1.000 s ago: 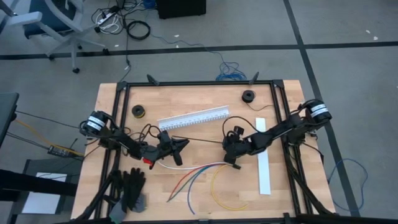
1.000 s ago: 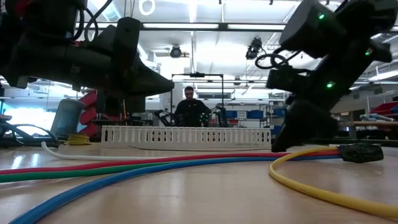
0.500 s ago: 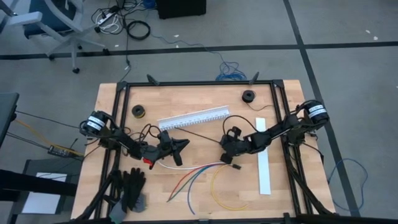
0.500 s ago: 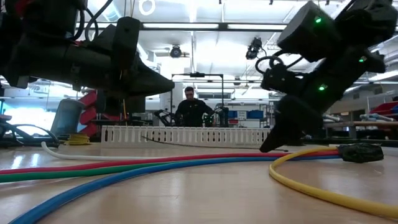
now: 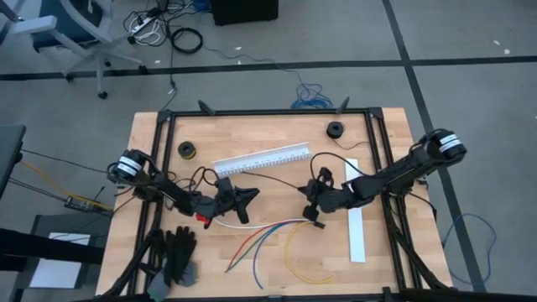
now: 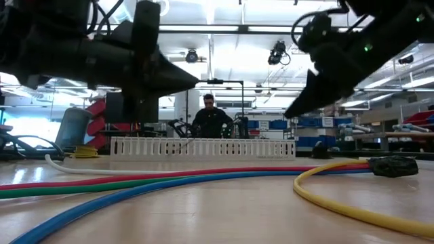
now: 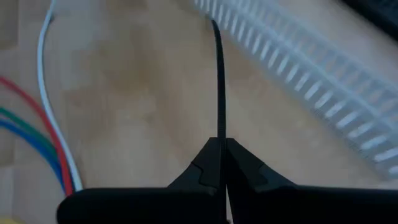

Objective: Ziptie cables
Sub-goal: Insert zip tie on the cable wire

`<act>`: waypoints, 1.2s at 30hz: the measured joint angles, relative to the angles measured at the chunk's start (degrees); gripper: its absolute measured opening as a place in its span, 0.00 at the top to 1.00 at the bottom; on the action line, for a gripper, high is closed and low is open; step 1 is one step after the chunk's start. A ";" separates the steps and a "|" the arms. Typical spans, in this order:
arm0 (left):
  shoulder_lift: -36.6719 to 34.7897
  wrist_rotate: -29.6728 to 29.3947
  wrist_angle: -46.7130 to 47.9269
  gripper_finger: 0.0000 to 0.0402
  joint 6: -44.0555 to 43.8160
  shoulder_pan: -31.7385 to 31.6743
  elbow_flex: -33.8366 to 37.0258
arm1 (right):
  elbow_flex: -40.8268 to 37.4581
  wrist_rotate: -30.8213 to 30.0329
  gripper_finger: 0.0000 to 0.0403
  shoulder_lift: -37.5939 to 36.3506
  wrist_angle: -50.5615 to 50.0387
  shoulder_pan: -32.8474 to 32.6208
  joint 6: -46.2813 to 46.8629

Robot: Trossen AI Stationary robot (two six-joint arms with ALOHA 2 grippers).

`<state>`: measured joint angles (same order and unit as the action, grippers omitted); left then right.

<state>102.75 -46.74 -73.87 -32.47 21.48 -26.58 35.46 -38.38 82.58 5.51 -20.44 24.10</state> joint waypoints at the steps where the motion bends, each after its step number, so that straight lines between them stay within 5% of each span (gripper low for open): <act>1: -0.01 0.10 0.17 0.98 -0.87 -0.25 -0.41 | 0.00 -0.92 1.00 -0.49 0.53 -0.37 -0.63; 9: 0.38 3.99 2.20 0.89 -11.49 -2.85 -1.17 | 0.07 -7.11 1.00 -1.75 8.87 -2.27 -7.65; 20: 5.58 10.20 0.00 0.79 -9.43 -2.20 -9.45 | 0.14 -14.54 1.00 -1.82 20.24 -4.81 -18.61; 24: 5.83 8.49 -1.18 0.79 -6.95 -2.24 -10.81 | 0.15 -15.00 1.00 -1.83 20.29 -6.31 -17.17; 30: 5.81 3.42 -14.86 0.79 3.00 -2.44 -10.72 | 0.15 -16.27 1.00 -1.83 20.15 -7.31 -16.65; 36: 5.81 3.32 -11.03 0.79 0.54 -2.89 -10.70 | 0.17 -14.15 1.00 -1.83 19.82 -6.98 -14.10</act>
<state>108.55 -43.42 -84.90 -31.93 18.59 -37.28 35.64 -52.53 80.75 25.33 -27.43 9.99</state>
